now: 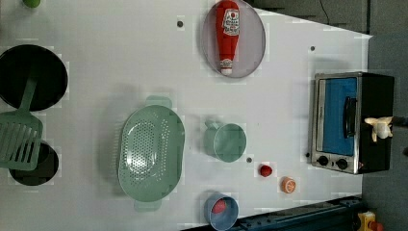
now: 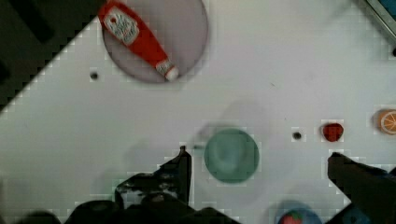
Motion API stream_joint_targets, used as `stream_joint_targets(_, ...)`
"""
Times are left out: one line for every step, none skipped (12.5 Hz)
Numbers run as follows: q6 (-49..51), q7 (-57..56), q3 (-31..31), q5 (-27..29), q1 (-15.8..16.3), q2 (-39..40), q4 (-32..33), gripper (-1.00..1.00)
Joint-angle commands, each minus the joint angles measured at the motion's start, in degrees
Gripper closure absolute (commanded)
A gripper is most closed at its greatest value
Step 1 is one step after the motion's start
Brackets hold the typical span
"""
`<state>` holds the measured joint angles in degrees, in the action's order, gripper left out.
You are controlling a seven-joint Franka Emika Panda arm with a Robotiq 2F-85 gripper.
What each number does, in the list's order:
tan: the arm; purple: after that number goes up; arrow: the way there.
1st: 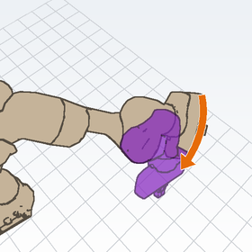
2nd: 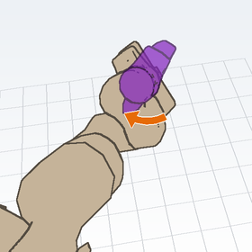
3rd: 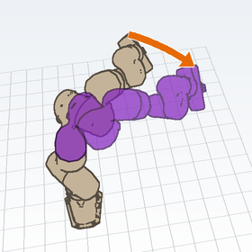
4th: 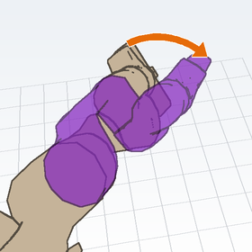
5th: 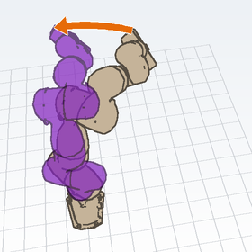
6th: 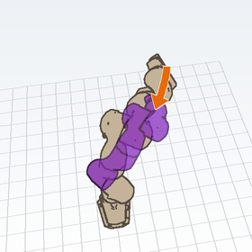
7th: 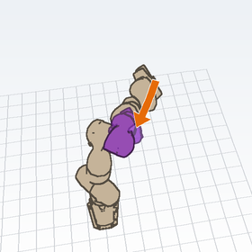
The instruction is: Pick banana from table and place on oven.
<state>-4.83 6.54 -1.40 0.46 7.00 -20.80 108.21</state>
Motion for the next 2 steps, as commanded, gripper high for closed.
stream_joint_targets(1.4,3.9,4.5,-1.0,-4.6,3.3,1.8,-1.0)
stream_joint_targets(1.4,3.9,4.5,-1.0,-4.6,3.4,1.8,-1.0)
